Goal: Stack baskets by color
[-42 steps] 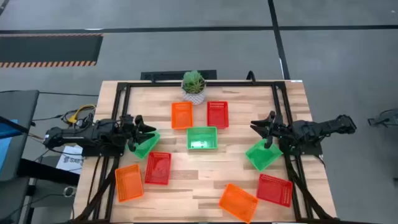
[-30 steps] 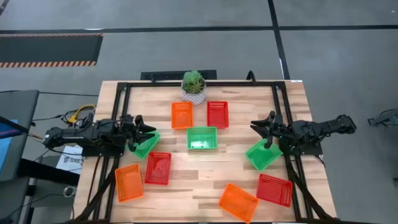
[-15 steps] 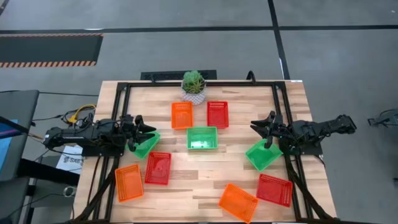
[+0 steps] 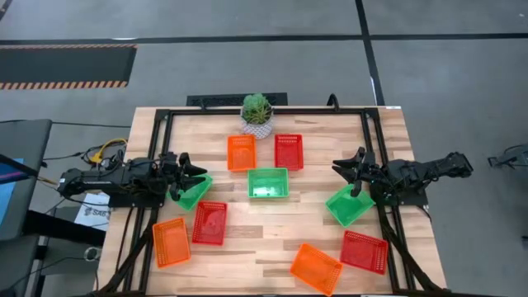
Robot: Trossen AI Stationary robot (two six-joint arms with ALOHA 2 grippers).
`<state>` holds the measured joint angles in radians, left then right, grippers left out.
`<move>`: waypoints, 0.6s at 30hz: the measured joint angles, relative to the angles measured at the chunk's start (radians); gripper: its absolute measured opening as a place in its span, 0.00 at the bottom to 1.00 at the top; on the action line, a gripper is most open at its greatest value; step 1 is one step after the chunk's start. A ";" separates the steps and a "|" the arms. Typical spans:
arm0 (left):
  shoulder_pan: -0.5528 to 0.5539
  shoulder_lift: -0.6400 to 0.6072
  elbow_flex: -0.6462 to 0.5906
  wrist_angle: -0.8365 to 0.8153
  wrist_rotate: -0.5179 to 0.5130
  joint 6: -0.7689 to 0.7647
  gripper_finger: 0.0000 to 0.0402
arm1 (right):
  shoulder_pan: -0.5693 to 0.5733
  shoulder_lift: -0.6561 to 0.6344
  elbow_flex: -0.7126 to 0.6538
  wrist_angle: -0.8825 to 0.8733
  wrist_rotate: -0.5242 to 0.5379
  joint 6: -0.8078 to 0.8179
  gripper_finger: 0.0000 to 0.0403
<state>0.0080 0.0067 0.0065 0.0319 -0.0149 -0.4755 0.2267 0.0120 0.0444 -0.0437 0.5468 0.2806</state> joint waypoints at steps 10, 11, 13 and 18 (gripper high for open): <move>0.000 0.000 0.000 0.000 0.000 0.000 0.40 | 0.000 0.000 0.000 0.000 0.000 0.000 0.31; 0.000 0.000 0.000 0.000 0.000 0.000 0.40 | 0.000 0.000 0.000 0.000 0.000 0.000 0.31; 0.000 0.000 0.000 0.000 0.000 0.000 0.40 | 0.000 0.000 0.000 0.000 0.000 0.000 0.31; 0.000 0.000 0.000 0.000 0.000 0.000 0.40 | 0.000 0.000 0.000 0.000 0.000 0.000 0.31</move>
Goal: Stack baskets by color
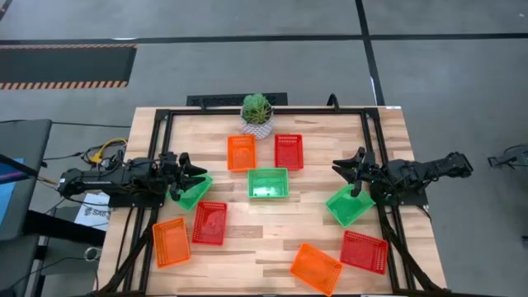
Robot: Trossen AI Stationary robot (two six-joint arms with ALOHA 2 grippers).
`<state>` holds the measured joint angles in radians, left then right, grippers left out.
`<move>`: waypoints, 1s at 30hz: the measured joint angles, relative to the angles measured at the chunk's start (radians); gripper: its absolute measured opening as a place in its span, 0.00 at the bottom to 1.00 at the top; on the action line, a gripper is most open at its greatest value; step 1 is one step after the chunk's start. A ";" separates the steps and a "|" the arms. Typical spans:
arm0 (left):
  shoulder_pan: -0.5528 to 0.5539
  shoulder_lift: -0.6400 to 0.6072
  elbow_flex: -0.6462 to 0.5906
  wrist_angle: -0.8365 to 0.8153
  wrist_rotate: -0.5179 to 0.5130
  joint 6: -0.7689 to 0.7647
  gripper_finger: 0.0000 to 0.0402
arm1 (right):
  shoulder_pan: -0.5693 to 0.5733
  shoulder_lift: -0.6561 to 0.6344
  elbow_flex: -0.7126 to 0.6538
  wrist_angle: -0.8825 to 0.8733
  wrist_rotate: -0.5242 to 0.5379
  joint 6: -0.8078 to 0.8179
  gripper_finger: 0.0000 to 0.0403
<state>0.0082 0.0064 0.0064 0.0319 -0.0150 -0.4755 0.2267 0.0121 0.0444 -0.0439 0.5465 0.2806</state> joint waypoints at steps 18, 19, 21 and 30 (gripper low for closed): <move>0.000 0.000 0.000 0.008 -0.047 -0.101 0.40 | 0.000 0.000 0.000 0.000 0.000 0.000 0.31; 0.000 0.000 0.000 0.010 -0.054 -0.111 0.40 | 0.000 0.000 0.000 0.000 0.000 0.000 0.31; 0.000 0.000 0.000 0.013 -0.072 -0.147 0.40 | 0.000 0.000 0.000 0.000 0.000 0.000 0.31; 0.000 0.000 0.000 0.043 -0.186 -0.360 0.40 | 0.000 0.000 -0.004 0.043 0.000 0.146 0.31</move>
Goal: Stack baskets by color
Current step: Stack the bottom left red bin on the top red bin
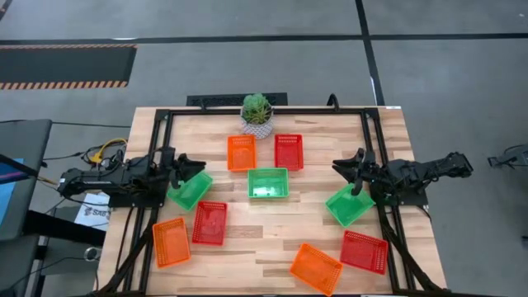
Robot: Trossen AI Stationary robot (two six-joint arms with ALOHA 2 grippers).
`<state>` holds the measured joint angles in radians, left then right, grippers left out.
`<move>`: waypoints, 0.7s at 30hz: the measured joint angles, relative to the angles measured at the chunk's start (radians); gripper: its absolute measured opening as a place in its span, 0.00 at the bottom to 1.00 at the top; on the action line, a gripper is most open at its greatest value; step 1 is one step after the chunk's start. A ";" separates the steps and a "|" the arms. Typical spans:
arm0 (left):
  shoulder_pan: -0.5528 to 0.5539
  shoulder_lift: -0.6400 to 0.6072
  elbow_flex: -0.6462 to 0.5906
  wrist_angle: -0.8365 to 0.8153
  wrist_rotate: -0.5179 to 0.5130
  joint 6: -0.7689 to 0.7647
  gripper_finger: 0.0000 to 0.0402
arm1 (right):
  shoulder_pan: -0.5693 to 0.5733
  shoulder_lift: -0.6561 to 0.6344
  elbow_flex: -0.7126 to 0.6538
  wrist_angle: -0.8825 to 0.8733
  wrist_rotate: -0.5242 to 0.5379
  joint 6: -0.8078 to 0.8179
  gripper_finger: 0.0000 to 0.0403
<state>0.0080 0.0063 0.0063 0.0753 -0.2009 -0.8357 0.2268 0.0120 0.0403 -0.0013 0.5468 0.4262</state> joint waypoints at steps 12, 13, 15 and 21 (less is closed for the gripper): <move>0.000 0.000 0.000 0.033 -0.177 -0.238 0.40 | -0.002 0.000 -0.001 0.114 0.004 0.315 0.31; 0.000 0.000 0.000 0.049 -0.167 -0.260 0.40 | -0.002 0.000 -0.001 0.136 0.003 0.338 0.31; 0.000 0.000 0.000 0.113 -0.136 -0.276 0.40 | -0.002 0.000 -0.001 0.202 -0.013 0.364 0.31; -0.001 0.002 0.053 0.250 -0.091 -0.244 0.40 | -0.002 0.001 0.046 0.359 -0.070 0.302 0.31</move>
<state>0.0074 0.0081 0.0597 0.3257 -0.2915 -1.0792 0.2249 0.0130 0.0858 0.3576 0.4764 0.7278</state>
